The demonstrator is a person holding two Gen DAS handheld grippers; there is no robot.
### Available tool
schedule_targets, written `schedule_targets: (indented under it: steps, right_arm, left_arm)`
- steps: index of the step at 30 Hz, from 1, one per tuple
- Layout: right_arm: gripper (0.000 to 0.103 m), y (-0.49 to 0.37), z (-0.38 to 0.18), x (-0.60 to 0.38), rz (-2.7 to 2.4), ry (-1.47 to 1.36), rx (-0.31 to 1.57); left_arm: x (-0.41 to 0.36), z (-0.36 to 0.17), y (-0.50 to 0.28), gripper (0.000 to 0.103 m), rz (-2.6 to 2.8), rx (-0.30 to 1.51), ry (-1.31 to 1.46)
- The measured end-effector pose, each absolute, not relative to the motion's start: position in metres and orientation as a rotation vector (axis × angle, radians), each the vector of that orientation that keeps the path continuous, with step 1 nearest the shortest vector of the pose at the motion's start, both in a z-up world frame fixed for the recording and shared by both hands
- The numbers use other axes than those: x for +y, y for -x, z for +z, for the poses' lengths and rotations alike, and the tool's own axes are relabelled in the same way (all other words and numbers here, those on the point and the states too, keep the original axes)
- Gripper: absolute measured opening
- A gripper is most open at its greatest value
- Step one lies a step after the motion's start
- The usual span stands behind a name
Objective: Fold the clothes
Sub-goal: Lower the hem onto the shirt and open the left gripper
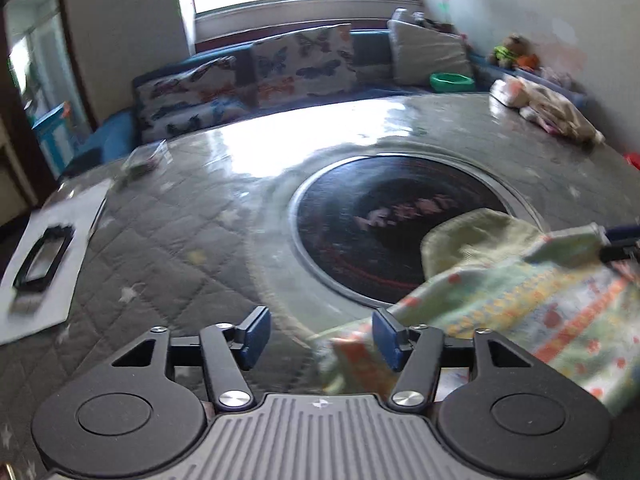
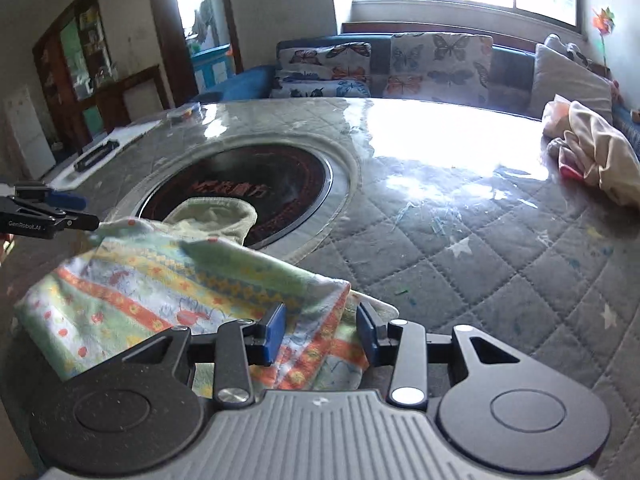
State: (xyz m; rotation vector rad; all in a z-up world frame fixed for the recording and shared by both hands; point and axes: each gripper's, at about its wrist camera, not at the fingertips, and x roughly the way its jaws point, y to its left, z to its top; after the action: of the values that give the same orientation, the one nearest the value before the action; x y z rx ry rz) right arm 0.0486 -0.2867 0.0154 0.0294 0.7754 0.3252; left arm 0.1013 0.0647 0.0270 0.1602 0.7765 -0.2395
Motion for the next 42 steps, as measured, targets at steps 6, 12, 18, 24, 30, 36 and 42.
schedule_targets:
  steps: [6,12,18,24,30,36,42]
  right_arm:
    - [0.037,-0.052,0.014,-0.287,0.282,-0.046,0.749]
    - [0.026,-0.048,0.021,-0.281,0.214,0.004,0.696]
    - [0.025,-0.046,0.032,-0.253,0.327,0.017,0.673]
    - [0.025,-0.060,0.027,-0.216,0.438,0.030,0.697]
    - [0.025,-0.076,0.014,-0.209,0.410,0.048,0.733]
    - [0.025,-0.065,0.025,-0.213,0.420,0.042,0.710]
    - [0.025,-0.042,0.036,-0.193,0.521,0.071,0.677]
  left_arm:
    - [0.084,0.039,-0.089,0.051,-0.199,0.726,-0.081]
    - [0.069,0.047,-0.061,0.038,-0.315,0.684,-0.060]
    - [0.031,0.039,-0.062,0.038,-0.434,0.708,-0.031]
    - [0.004,0.021,-0.082,0.038,-0.458,0.765,-0.008]
    - [0.001,0.005,-0.097,0.039,-0.408,0.807,0.001]
    - [0.006,0.018,-0.083,0.039,-0.404,0.771,0.012]
    - [-0.007,0.031,-0.047,0.039,-0.470,0.709,-0.022]
